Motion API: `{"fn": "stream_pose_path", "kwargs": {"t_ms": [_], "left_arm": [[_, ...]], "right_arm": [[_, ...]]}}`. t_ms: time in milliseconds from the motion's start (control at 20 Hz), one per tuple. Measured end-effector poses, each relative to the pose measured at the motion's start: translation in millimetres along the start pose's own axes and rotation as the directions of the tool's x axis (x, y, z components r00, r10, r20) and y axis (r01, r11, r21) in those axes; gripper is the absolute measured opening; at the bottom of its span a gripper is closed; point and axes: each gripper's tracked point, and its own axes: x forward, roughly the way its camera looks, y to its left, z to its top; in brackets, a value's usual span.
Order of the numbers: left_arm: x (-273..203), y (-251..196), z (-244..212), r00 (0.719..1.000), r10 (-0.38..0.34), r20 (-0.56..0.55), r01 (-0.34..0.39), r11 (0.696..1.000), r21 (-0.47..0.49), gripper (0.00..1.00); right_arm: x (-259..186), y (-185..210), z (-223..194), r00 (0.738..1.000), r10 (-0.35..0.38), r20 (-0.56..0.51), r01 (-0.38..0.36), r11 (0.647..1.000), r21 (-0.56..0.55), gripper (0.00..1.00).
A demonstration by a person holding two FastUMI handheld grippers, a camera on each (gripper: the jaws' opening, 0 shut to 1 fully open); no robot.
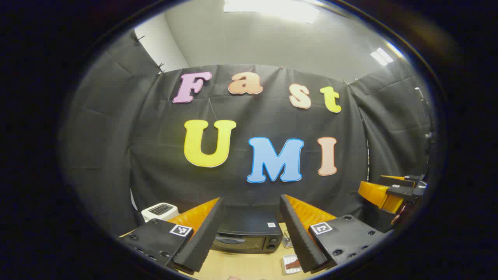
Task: Open the electric oven with the left hand, put the food in, and close the electric oven.
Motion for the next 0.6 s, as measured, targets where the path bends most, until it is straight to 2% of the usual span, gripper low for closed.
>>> {"fn": "stream_pose_path", "kwargs": {"t_ms": [150,250,450,600], "left_arm": [[0,-3,-10,1.0,-0.001,-0.025,0.0,1.0,-0.019,0.99],[-2,-2,-10,1.0,-0.005,-0.027,0.005,1.0,-0.02,0.91],[-4,0,-3,1.0,0.01,-0.004,-0.01,1.0,0.009,0.98],[-7,-2,-4,1.0,0.008,-0.005,-0.008,1.0,-0.01,0.94]], "right_arm": [[-3,1,-2,1.0,-0.007,0.002,0.007,1.0,0.008,0.96],[-5,1,-4,1.0,-0.006,0.002,0.006,1.0,0.003,0.96],[-6,1,-12,1.0,-0.002,-0.018,0.003,1.0,0.02,0.96],[-6,-4,-12,1.0,-0.007,-0.019,0.007,1.0,0.012,0.96]]}}
